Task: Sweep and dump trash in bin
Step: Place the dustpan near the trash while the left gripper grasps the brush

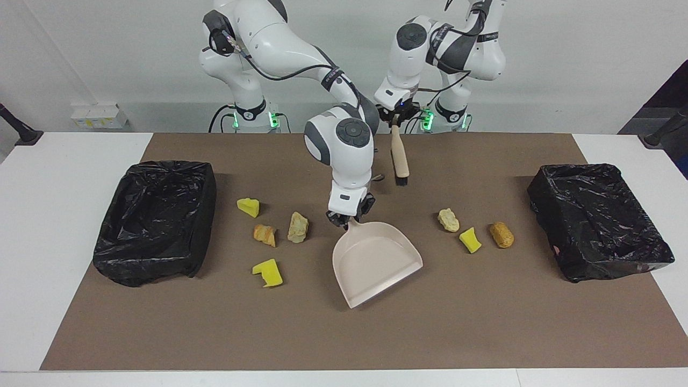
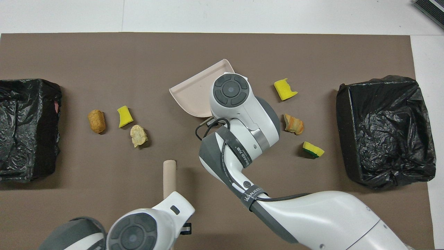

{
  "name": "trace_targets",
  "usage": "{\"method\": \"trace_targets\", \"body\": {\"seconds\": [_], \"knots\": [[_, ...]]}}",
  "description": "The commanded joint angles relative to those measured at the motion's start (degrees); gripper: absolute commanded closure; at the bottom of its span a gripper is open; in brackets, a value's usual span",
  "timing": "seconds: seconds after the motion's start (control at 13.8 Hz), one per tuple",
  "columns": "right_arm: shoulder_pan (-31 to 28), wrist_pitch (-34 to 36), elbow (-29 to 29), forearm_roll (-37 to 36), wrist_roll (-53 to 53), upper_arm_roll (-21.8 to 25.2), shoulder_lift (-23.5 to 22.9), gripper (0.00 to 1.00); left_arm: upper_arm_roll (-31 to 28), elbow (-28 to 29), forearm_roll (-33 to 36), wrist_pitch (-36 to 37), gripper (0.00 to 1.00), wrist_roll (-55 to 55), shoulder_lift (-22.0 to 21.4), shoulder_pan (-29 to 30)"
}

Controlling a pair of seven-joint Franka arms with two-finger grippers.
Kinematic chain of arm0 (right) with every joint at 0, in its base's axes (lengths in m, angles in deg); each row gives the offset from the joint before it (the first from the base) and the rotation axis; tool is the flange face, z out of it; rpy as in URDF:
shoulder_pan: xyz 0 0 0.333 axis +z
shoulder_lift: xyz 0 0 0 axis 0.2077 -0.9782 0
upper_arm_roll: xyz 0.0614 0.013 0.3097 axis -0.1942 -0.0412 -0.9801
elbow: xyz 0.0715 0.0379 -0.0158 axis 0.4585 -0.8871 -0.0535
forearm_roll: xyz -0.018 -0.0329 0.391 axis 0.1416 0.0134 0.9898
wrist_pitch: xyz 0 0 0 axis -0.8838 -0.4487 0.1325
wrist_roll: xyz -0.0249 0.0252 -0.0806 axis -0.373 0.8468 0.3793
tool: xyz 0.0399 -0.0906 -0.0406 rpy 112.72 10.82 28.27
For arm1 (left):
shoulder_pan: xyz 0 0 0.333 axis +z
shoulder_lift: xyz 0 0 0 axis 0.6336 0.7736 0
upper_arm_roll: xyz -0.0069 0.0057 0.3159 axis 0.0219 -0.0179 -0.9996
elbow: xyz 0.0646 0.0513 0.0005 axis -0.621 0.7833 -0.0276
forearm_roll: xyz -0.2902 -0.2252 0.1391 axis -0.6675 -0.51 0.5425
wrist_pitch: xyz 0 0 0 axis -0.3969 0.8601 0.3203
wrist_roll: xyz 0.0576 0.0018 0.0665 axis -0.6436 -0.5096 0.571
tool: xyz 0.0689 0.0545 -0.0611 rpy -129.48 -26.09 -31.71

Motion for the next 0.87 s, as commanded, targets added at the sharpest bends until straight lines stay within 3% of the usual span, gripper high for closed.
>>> {"method": "trace_targets", "body": {"seconds": [0.0, 0.22, 0.51, 0.65, 0.8], "knots": [[-0.4, 4.8, 1.2, -3.9, 12.1, -0.6, 0.5, 1.0, 0.4, -1.1, -0.2, 5.6, 1.0, -4.9, -2.1, 9.5], [-0.4, 5.0, 1.2, -9.0, 22.7, -0.6, 0.5, 1.0, 0.4, -6.6, 0.7, 9.2, 1.0, -9.4, -0.5, 20.2], [0.1, 7.2, 4.2, -9.2, 33.9, -0.8, -0.7, 1.0, 0.4, -17.8, 4.7, 8.7, 1.0, -20.2, 10.2, 37.6], [-0.3, 7.7, 8.7, -9.6, 34.3, -3.3, -4.1, 1.0, 0.4, -22.0, 11.0, 7.4, 1.0, -23.7, 15.4, 40.4], [0.0, 9.1, 13.1, -9.9, 38.7, -3.6, -7.4, 1.0, 0.4, -21.4, 12.7, 1.8, 1.0, -28.9, 17.6, 42.6]]}}
